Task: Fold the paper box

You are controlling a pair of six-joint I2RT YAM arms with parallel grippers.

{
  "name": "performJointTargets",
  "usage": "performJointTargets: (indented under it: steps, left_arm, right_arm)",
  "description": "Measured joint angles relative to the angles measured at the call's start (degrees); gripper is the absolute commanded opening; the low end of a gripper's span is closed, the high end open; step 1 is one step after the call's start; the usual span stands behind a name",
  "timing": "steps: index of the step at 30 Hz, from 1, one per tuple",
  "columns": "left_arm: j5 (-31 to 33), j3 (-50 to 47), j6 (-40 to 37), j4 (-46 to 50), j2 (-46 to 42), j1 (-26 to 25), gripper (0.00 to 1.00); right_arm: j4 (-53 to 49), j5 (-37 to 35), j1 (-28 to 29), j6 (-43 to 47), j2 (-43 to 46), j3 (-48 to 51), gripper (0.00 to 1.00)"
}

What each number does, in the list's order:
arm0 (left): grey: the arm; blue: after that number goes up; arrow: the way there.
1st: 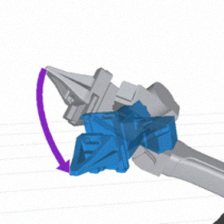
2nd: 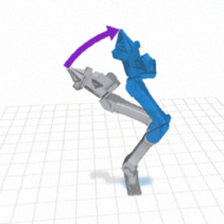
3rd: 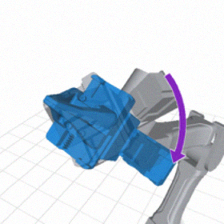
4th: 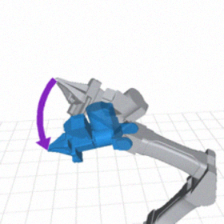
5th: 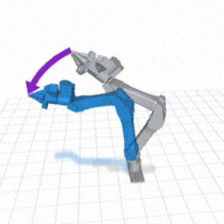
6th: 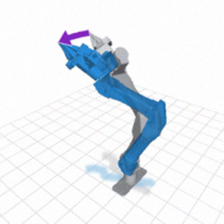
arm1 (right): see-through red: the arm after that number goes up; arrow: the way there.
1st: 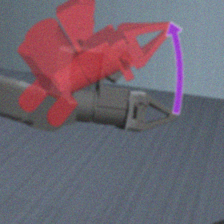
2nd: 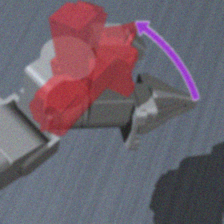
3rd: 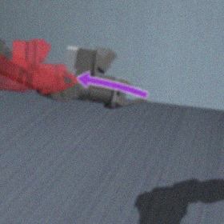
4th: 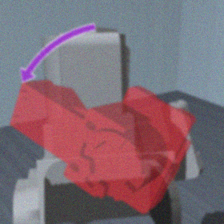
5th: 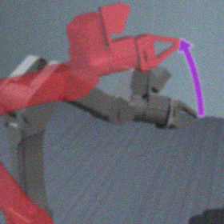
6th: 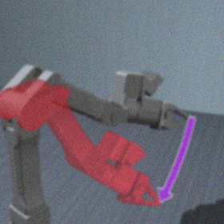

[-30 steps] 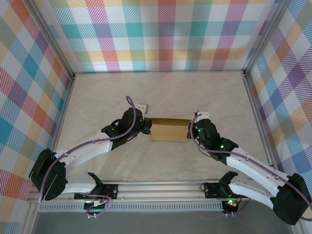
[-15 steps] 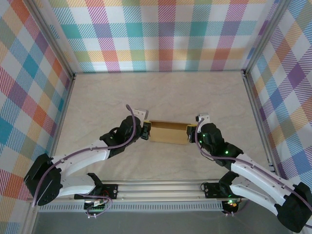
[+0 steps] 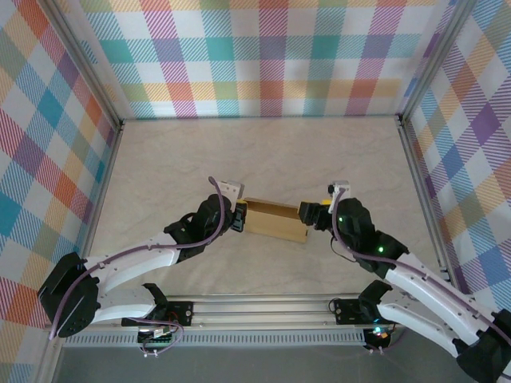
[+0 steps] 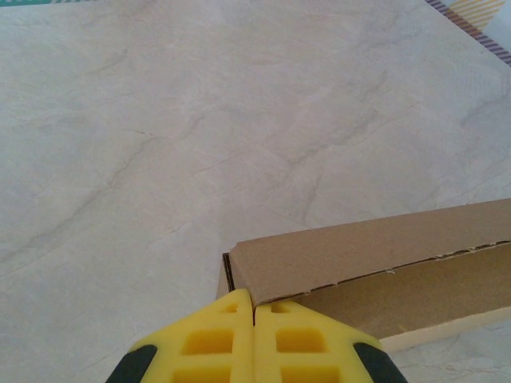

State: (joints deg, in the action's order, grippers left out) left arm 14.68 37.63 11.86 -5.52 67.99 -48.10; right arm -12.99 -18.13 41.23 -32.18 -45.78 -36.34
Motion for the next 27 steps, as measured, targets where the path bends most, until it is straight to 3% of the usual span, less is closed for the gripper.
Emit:
performJointTargets:
  steps: [8,17,22,27]
  left_arm:
    - [0.44,-0.76,-0.35,-0.61,-0.5,-0.17,0.07]
    - [-0.09,-1.49,-0.37,-0.24,-0.72,-0.59,0.12]
    - [0.0,-1.51,-0.22,0.24,-0.74,-0.59,0.24]
    - [0.02,-1.86,-0.33,2.1,-2.14,-0.57,0.44]
  right_arm:
    - [-6.34,-0.63,0.0,-13.7,-10.58,-5.7,0.59]
    - [0.7,-2.08,0.24,-15.41,-9.33,2.19,0.5]
    - [3.23,-3.41,0.26,-15.3,-8.48,3.85,0.5]
    - [3.08,-4.85,0.26,-14.97,-8.48,3.85,0.51]
